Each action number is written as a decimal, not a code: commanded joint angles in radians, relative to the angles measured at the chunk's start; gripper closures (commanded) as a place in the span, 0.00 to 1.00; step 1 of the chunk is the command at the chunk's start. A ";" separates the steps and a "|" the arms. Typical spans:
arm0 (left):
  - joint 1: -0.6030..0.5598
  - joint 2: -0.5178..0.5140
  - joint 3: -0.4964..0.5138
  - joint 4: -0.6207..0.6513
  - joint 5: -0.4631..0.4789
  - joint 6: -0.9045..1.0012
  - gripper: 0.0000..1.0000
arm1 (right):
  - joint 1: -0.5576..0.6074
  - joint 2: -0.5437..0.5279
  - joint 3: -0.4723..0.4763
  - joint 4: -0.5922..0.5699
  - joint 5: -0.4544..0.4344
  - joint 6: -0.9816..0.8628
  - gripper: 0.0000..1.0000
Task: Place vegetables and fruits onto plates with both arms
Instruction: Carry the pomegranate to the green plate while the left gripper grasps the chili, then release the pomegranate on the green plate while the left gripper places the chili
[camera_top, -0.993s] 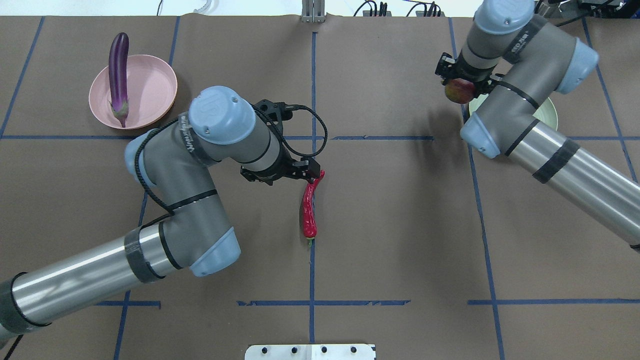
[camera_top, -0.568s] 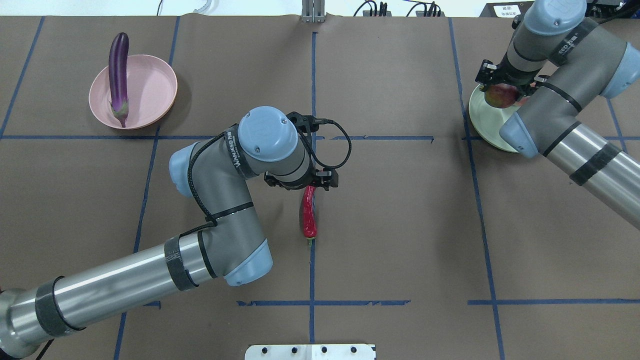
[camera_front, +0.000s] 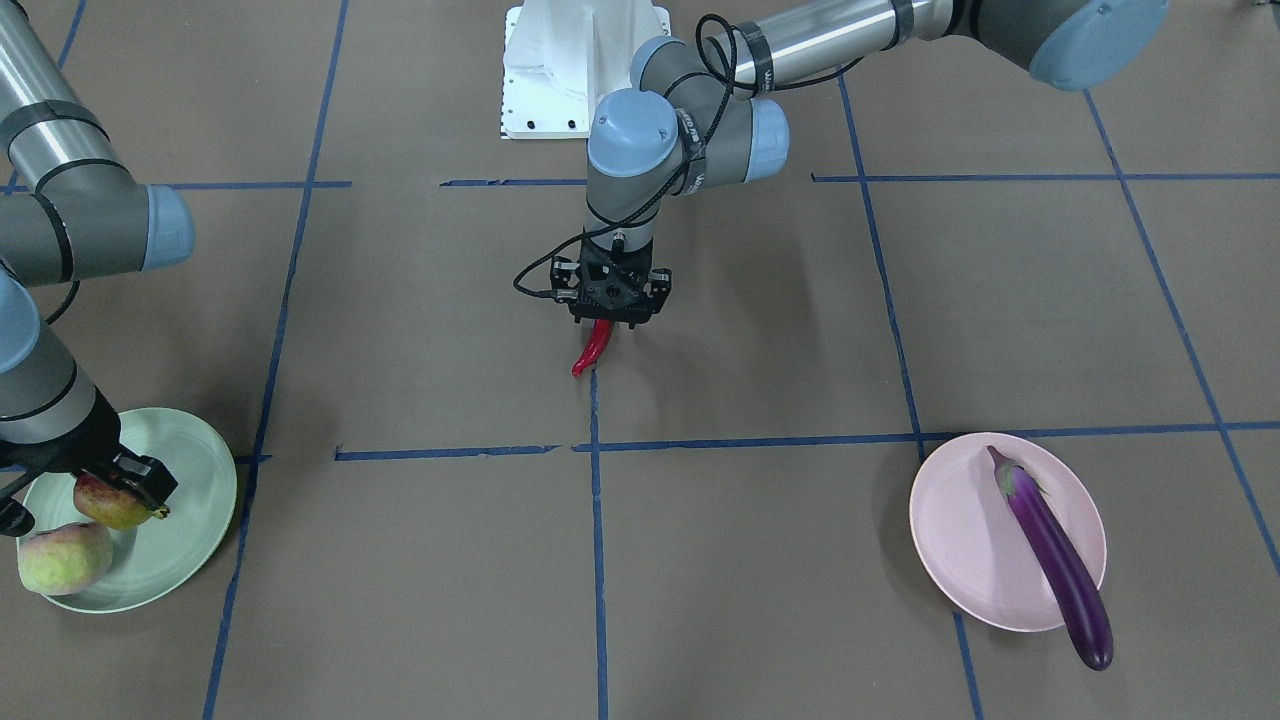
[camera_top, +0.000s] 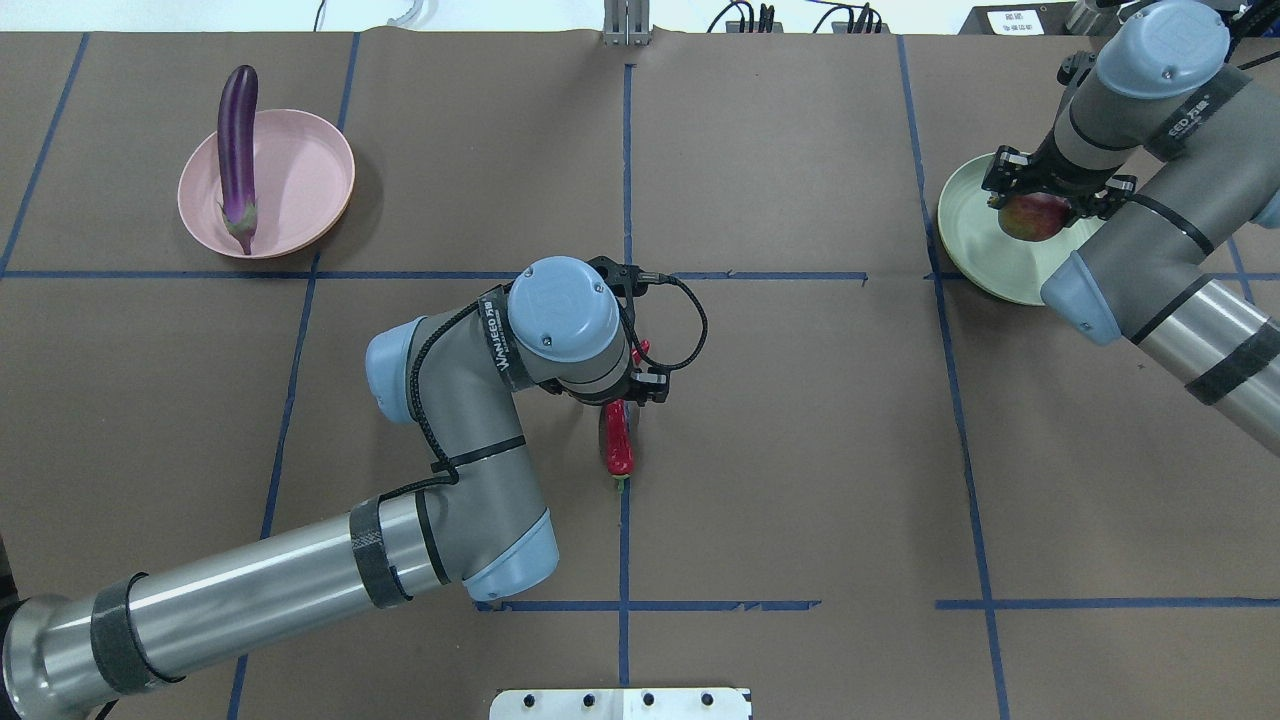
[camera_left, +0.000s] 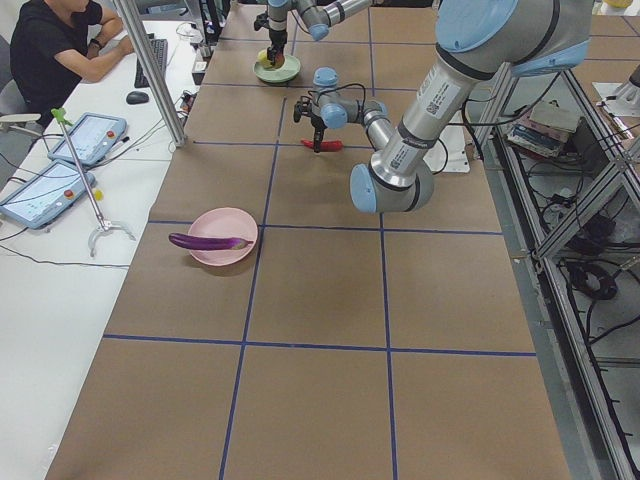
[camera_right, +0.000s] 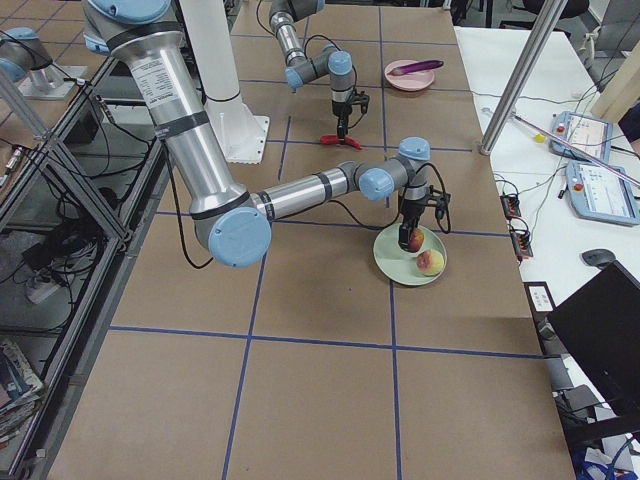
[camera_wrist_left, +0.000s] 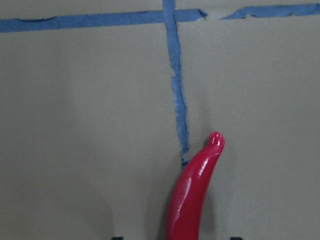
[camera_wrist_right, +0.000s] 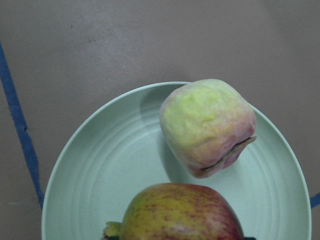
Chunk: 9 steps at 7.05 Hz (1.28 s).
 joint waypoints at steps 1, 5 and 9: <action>0.001 0.009 -0.009 0.007 0.000 0.000 1.00 | -0.002 -0.009 0.021 -0.001 0.004 0.001 0.00; -0.148 0.126 -0.143 0.011 -0.009 -0.003 1.00 | 0.001 -0.093 0.241 -0.016 0.050 0.002 0.00; -0.552 0.248 0.007 0.003 -0.173 0.038 0.97 | 0.001 -0.185 0.382 -0.014 0.081 0.015 0.00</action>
